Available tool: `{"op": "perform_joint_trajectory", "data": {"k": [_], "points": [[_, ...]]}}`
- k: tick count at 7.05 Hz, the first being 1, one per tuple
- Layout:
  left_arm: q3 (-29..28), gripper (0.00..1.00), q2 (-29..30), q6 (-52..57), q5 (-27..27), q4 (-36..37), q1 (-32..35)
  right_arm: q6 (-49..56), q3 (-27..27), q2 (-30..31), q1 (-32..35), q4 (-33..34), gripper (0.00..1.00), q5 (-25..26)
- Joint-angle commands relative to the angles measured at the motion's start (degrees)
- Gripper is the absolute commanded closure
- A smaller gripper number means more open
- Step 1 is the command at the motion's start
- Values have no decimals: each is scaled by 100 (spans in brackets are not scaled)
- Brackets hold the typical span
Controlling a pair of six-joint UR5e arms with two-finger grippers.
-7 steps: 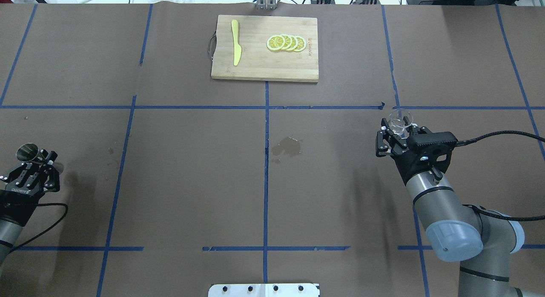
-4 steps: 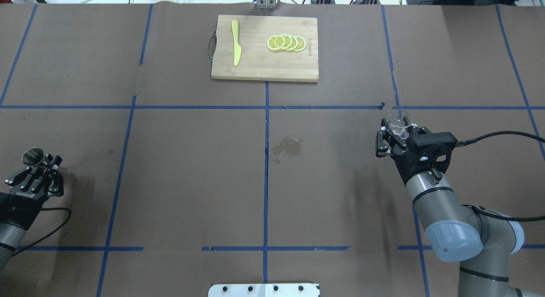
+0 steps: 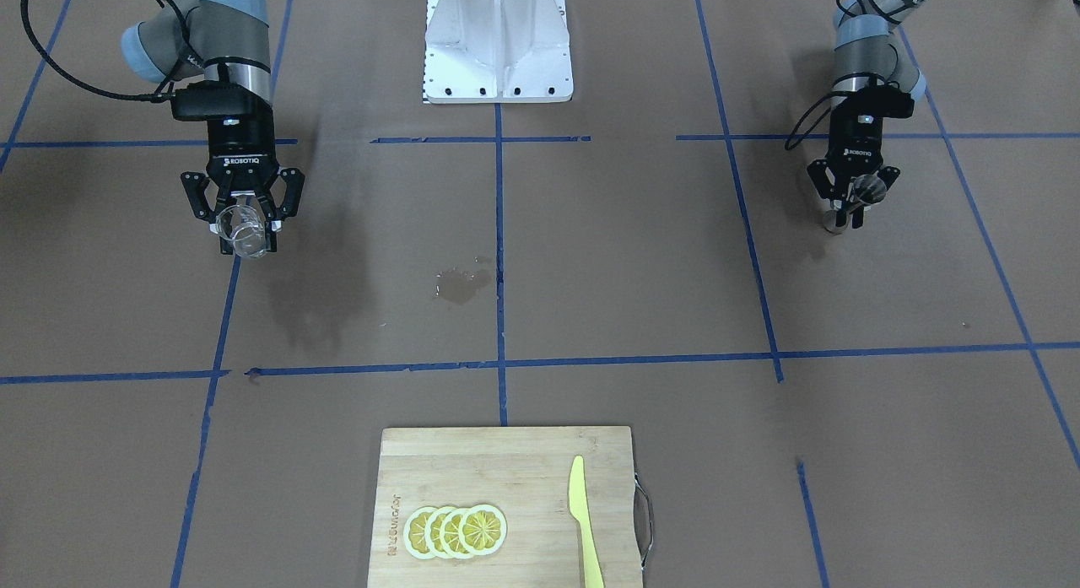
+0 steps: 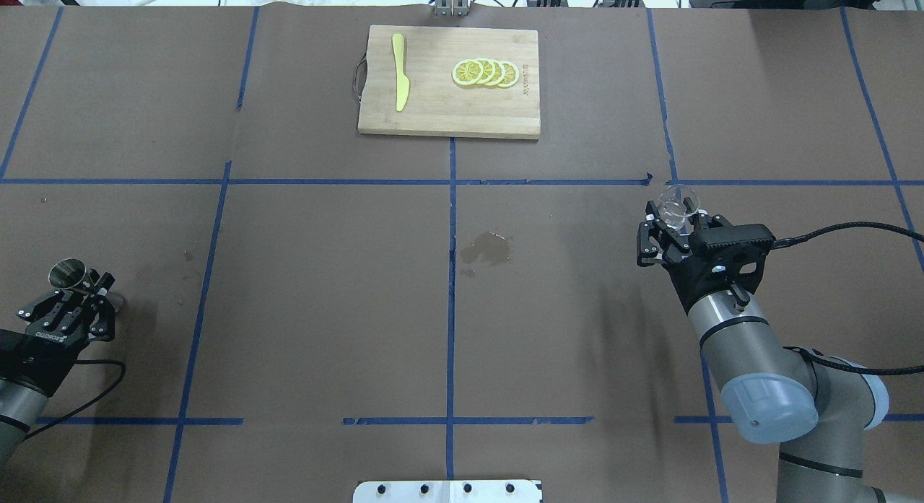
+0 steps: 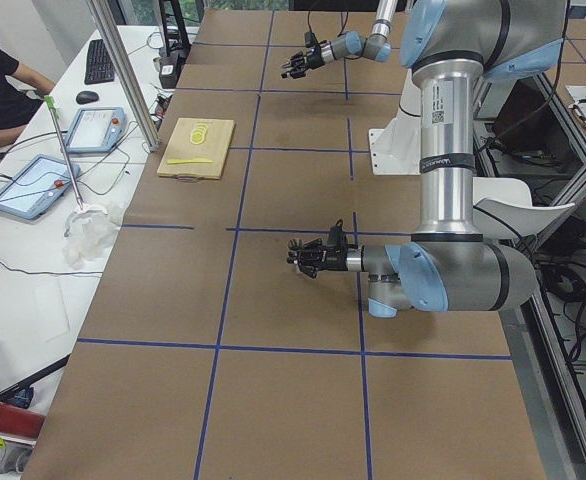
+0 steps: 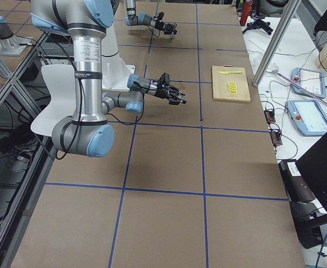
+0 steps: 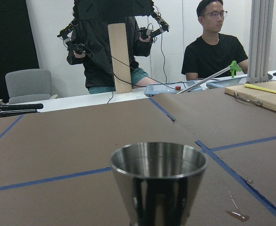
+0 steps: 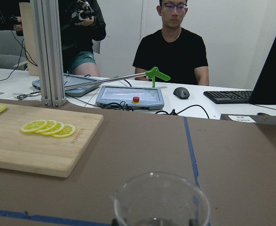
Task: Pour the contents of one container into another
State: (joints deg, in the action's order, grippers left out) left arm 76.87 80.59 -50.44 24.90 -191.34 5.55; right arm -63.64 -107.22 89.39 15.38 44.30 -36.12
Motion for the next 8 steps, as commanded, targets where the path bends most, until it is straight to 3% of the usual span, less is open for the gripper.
{"op": "perform_joint_trajectory", "data": {"k": [1, 3, 4, 5, 8], "points": [[-40, 100, 0, -168, 32, 0, -36, 1, -18, 0, 0, 0, 100, 0], [-41, 100, 0, -168, 41, -9, -45, 1, -18, -9, 0, 0, 100, 0], [-41, 33, 0, -168, 41, -9, -45, 1, -27, -9, 0, 0, 100, 0], [-41, 0, 0, -177, 41, -17, -45, 1, -36, -9, 0, 0, 100, 0], [-32, 0, 0, -177, 32, -61, -45, -8, -45, -26, 0, 0, 100, 17]]}}
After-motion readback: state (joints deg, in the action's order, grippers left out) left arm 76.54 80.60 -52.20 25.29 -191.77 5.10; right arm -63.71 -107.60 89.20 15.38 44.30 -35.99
